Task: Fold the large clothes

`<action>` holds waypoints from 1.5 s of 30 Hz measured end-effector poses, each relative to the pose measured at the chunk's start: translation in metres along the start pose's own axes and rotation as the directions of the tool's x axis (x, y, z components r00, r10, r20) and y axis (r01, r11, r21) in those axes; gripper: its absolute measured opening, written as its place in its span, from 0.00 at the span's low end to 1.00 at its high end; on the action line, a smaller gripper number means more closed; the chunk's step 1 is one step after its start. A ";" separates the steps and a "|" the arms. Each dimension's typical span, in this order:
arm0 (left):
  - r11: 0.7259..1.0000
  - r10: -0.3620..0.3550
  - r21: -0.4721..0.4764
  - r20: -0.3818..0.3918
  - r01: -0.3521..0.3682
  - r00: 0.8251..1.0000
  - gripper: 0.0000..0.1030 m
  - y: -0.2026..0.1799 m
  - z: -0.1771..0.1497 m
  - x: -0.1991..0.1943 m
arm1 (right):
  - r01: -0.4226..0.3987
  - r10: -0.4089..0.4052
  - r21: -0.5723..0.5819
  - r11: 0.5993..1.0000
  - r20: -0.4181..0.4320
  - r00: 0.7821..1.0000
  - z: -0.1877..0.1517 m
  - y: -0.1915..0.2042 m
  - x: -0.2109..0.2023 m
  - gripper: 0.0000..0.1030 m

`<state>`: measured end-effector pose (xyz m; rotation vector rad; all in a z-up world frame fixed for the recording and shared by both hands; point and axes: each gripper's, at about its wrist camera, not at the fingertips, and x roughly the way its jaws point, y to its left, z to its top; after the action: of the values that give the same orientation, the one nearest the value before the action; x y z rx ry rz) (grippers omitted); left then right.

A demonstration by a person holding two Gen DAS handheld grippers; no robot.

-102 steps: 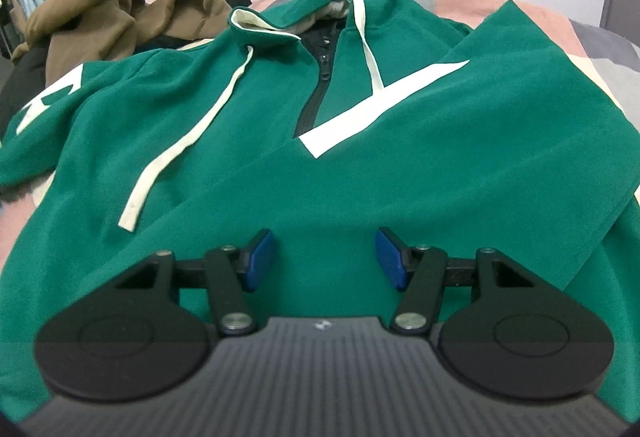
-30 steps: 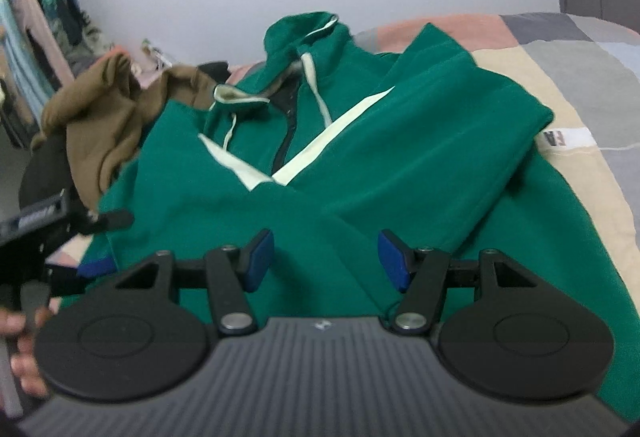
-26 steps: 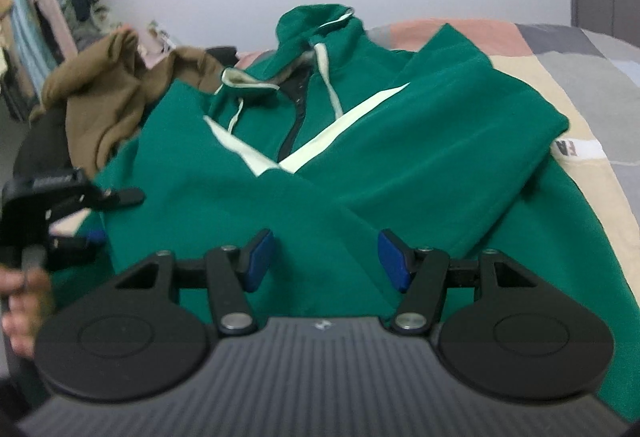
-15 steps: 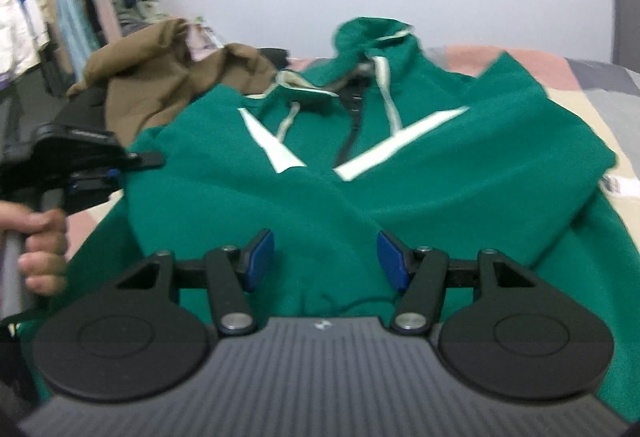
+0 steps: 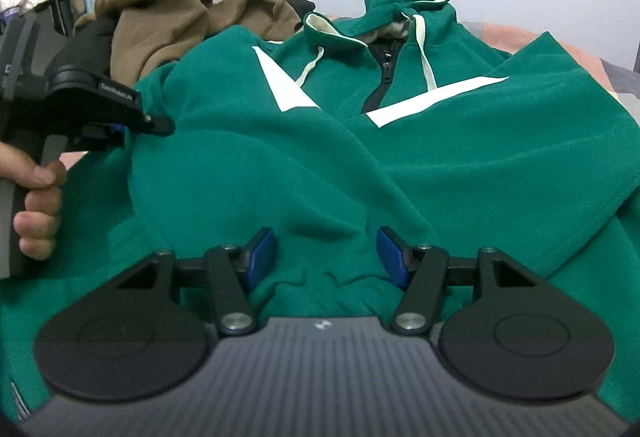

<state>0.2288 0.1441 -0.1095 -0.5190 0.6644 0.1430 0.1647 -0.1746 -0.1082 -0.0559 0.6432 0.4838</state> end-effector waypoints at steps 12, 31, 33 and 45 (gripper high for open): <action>0.994 -0.009 0.108 0.014 0.007 1.000 0.69 -0.031 -0.005 -0.074 | -0.049 0.030 0.130 0.990 0.144 0.989 0.020 -0.018 -0.038 0.58; 0.973 -0.221 0.065 -0.020 0.221 0.975 0.71 -0.111 0.159 0.143 | -0.075 0.009 0.316 0.946 0.206 0.979 0.198 -0.134 0.115 0.79; 0.970 -0.239 0.031 -0.031 0.240 0.970 0.71 -0.112 0.181 0.184 | -0.068 -0.001 0.334 0.940 0.201 0.980 0.222 -0.145 0.156 0.79; 0.939 -0.344 -0.070 -0.127 0.337 0.930 0.71 -0.144 0.237 0.324 | -0.037 -0.022 0.396 0.918 0.144 0.989 0.293 -0.199 0.313 0.79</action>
<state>0.6548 0.1275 -0.0934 -0.6868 0.6964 -0.2073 0.6357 -0.1633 -0.0764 0.3660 0.5878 0.3522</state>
